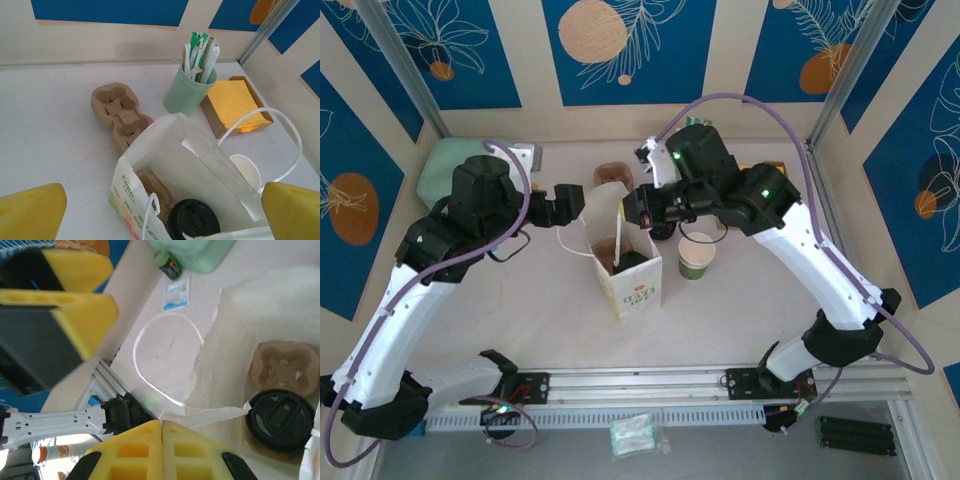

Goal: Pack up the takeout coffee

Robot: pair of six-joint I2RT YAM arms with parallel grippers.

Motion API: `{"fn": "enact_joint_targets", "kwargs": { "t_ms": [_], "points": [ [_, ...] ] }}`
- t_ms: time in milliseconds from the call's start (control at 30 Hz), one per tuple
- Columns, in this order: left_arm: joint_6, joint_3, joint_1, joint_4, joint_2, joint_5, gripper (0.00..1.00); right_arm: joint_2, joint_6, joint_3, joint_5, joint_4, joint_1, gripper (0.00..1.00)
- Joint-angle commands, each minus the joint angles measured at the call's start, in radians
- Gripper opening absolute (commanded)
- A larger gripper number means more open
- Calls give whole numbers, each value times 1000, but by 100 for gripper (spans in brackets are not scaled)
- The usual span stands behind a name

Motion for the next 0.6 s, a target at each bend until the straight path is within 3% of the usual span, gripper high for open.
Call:
{"fn": "enact_joint_targets", "kwargs": {
  "t_ms": [0,400,467,567],
  "points": [
    [-16,-15,10,18,-14,16,99,11,27,-32,-25,16,20,0],
    [-28,-26,9,38,2,45,99,198,4,-36,-43,18,24,0],
    [-28,-26,9,43,10,48,99,215,0,-21,-37,12,17,2],
    [-28,-19,10,48,24,54,99,219,-4,0,-31,12,8,13]
  ]
}}
